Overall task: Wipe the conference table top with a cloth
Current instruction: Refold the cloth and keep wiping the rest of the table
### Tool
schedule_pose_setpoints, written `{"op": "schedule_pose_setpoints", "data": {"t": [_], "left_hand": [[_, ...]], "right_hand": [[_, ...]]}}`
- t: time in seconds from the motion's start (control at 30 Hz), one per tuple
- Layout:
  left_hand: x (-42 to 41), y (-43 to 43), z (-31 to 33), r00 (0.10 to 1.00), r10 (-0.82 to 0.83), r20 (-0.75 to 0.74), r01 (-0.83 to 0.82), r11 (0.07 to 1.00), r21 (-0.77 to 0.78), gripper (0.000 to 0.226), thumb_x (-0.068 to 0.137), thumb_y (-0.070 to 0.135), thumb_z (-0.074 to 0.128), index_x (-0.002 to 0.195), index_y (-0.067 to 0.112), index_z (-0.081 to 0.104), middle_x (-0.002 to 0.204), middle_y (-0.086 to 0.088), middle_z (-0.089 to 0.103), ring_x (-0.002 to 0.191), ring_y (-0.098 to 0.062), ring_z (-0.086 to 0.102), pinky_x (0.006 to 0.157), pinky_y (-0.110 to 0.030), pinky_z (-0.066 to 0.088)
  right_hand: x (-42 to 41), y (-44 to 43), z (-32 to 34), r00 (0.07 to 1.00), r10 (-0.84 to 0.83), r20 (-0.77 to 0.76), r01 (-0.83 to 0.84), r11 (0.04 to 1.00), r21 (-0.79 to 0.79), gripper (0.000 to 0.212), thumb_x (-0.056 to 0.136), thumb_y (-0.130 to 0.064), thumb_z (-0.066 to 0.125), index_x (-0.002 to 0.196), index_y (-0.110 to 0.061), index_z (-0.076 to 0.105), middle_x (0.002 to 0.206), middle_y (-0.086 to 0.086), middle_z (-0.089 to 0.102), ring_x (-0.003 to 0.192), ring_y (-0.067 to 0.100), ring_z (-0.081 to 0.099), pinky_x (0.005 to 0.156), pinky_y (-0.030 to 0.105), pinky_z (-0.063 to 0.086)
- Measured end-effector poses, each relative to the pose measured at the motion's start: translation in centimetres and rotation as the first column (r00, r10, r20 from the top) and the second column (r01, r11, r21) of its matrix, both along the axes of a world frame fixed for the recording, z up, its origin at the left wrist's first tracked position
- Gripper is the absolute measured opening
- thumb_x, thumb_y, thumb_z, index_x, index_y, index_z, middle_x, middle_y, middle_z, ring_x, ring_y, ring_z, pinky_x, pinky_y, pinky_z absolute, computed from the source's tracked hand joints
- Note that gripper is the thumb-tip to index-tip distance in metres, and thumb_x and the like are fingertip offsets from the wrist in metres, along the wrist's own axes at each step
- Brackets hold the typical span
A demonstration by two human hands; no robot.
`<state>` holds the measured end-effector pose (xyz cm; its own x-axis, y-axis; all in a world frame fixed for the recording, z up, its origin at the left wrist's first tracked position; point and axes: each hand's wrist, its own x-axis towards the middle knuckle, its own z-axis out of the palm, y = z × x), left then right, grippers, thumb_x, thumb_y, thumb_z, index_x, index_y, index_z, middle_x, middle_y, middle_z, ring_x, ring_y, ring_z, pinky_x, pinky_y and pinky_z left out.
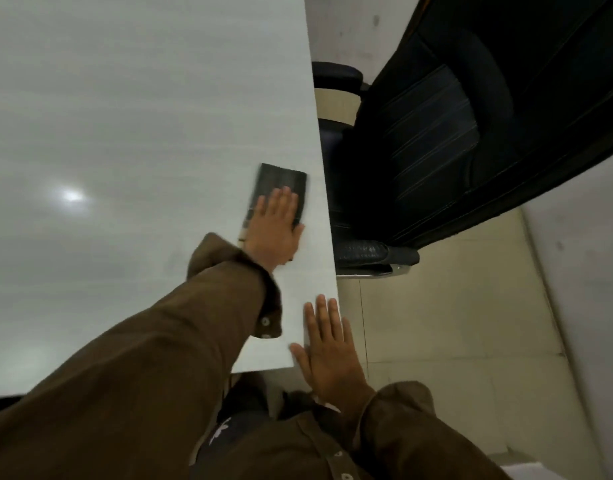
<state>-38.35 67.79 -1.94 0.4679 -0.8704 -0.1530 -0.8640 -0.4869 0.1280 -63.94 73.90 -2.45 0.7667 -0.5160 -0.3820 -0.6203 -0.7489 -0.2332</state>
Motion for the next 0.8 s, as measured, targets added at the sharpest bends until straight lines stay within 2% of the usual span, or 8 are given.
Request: {"op": "schedule_pose_setpoints", "data": {"t": [0.1, 0.23, 0.37, 0.43, 0.5, 0.6, 0.7, 0.8], "left_hand": [[-5.6, 1.1, 0.3, 0.974, -0.226, -0.025, 0.227, 0.973, 0.035, 0.065, 0.103, 0.047, 0.016, 0.157, 0.013, 0.004, 0.165, -0.009, 0.003, 0.152, -0.025, -0.001, 0.122, -0.044, -0.004], [-10.9, 8.4, 0.1, 0.947, -0.312, -0.075, 0.312, 0.95, -0.002, 0.063, 0.103, 0.049, 0.025, 0.156, 0.016, 0.017, 0.163, -0.006, 0.015, 0.152, -0.022, 0.006, 0.122, -0.043, -0.001], [-10.7, 15.4, -0.4, 0.942, -0.328, -0.067, 0.33, 0.943, 0.035, 0.066, 0.102, 0.055, 0.017, 0.157, 0.019, 0.014, 0.164, -0.003, 0.013, 0.152, -0.02, 0.006, 0.121, -0.045, 0.008], [-9.5, 15.5, -0.1, 0.94, -0.34, -0.041, 0.342, 0.937, 0.066, 0.067, 0.101, 0.057, 0.013, 0.157, 0.019, 0.014, 0.164, -0.003, 0.014, 0.152, -0.02, 0.007, 0.121, -0.045, 0.008], [-8.9, 13.2, 0.5, 0.971, -0.234, -0.037, 0.237, 0.968, 0.087, 0.067, 0.101, 0.056, 0.012, 0.157, 0.019, 0.012, 0.164, -0.004, 0.014, 0.152, -0.02, 0.005, 0.123, -0.044, 0.005], [-10.1, 7.9, 0.8, 0.997, -0.082, -0.006, 0.082, 0.994, 0.078, 0.065, 0.102, 0.05, 0.015, 0.157, 0.016, 0.006, 0.165, -0.006, 0.004, 0.152, -0.024, -0.001, 0.123, -0.044, -0.002], [-12.3, 5.7, 0.8, 0.971, -0.233, -0.044, 0.237, 0.964, 0.118, 0.065, 0.103, 0.048, 0.017, 0.157, 0.017, 0.0, 0.165, -0.005, -0.003, 0.152, -0.024, -0.007, 0.123, -0.045, -0.005], [-11.9, 9.8, 0.8, 0.853, -0.516, -0.074, 0.521, 0.843, 0.133, 0.066, 0.101, 0.052, 0.01, 0.157, 0.018, 0.004, 0.165, -0.005, 0.003, 0.152, -0.022, -0.004, 0.123, -0.046, -0.001]], "right_hand": [[-1.7, -1.5, 0.7, 0.992, 0.124, 0.01, -0.124, 0.992, 0.033, 0.072, 0.102, -0.062, 0.017, 0.156, -0.027, -0.013, 0.164, 0.003, -0.019, 0.151, 0.024, -0.019, 0.121, 0.05, -0.002], [-4.9, -2.8, 1.5, 0.985, 0.172, 0.026, -0.173, 0.985, 0.029, 0.066, 0.102, -0.051, 0.031, 0.157, -0.024, 0.008, 0.164, -0.001, 0.006, 0.151, 0.017, 0.008, 0.117, 0.056, 0.029], [-5.8, -3.9, 2.5, 0.974, 0.22, 0.06, -0.226, 0.966, 0.128, 0.07, 0.102, -0.031, 0.042, 0.158, -0.025, 0.001, 0.16, -0.009, -0.014, 0.146, 0.007, -0.015, 0.125, 0.049, 0.005], [-5.7, -3.7, 3.0, 0.976, 0.198, 0.085, -0.208, 0.969, 0.133, 0.069, 0.103, -0.027, 0.042, 0.159, -0.026, 0.002, 0.163, -0.009, -0.012, 0.146, 0.005, -0.015, 0.126, 0.044, 0.003], [-5.9, -3.4, 3.5, 0.982, 0.135, 0.129, -0.157, 0.97, 0.183, 0.066, 0.102, -0.023, 0.046, 0.159, -0.026, 0.011, 0.166, -0.008, 0.0, 0.152, 0.008, -0.003, 0.124, 0.037, 0.005], [-6.4, -3.6, 4.1, 0.973, -0.057, 0.222, -0.002, 0.966, 0.258, 0.049, 0.1, -0.013, 0.051, 0.147, -0.022, 0.045, 0.159, -0.004, 0.034, 0.147, 0.013, 0.03, 0.117, 0.024, 0.018], [-6.2, -4.2, 4.3, 0.92, -0.311, 0.238, 0.253, 0.936, 0.244, 0.031, 0.096, -0.008, 0.052, 0.123, -0.013, 0.066, 0.129, 0.006, 0.065, 0.119, 0.023, 0.059, 0.102, 0.029, 0.042], [-4.8, -4.1, 3.7, 0.83, -0.454, 0.322, 0.413, 0.89, 0.192, 0.025, 0.091, -0.003, 0.054, 0.112, -0.01, 0.066, 0.114, 0.009, 0.066, 0.102, 0.026, 0.064, 0.092, 0.035, 0.051]]}}
